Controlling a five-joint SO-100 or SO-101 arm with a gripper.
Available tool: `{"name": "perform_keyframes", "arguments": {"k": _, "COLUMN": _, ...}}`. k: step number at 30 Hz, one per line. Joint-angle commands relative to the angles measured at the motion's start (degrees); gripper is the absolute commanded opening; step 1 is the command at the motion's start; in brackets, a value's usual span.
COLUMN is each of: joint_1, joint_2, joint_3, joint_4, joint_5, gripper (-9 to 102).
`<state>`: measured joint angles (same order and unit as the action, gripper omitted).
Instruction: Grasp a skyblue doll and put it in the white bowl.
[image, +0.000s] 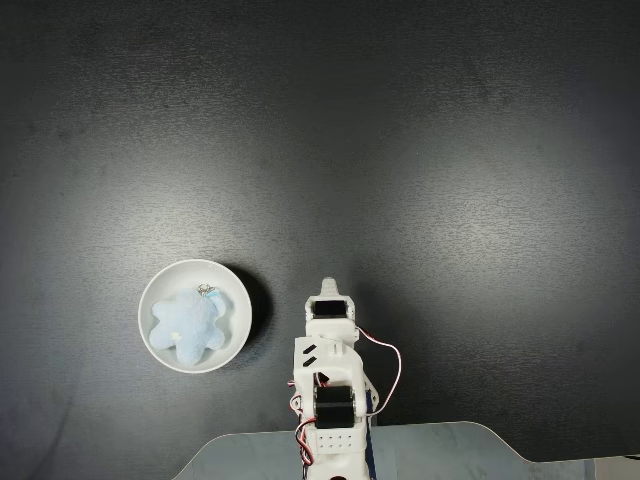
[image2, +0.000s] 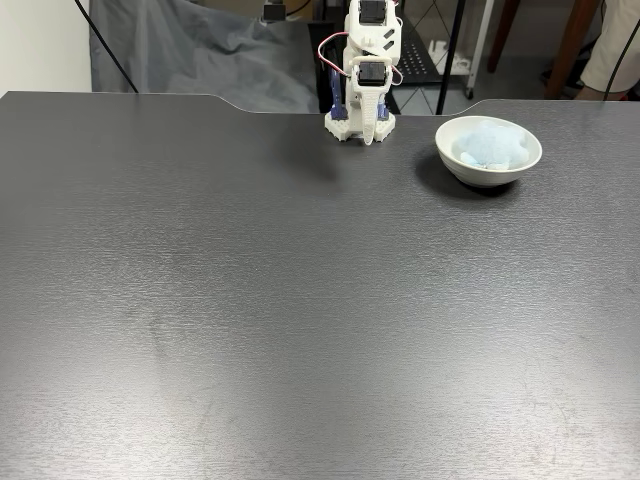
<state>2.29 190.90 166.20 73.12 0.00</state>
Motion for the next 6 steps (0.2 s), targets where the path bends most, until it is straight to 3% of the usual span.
{"name": "perform_keyframes", "arguments": {"k": 1, "joint_1": -0.4, "joint_2": 0.4, "joint_3": -0.4, "joint_4": 0.2, "joint_5": 0.5, "gripper": -1}}
{"name": "perform_keyframes", "arguments": {"k": 6, "joint_1": -0.4, "joint_2": 0.4, "joint_3": -0.4, "joint_4": 0.2, "joint_5": 0.5, "gripper": -1}}
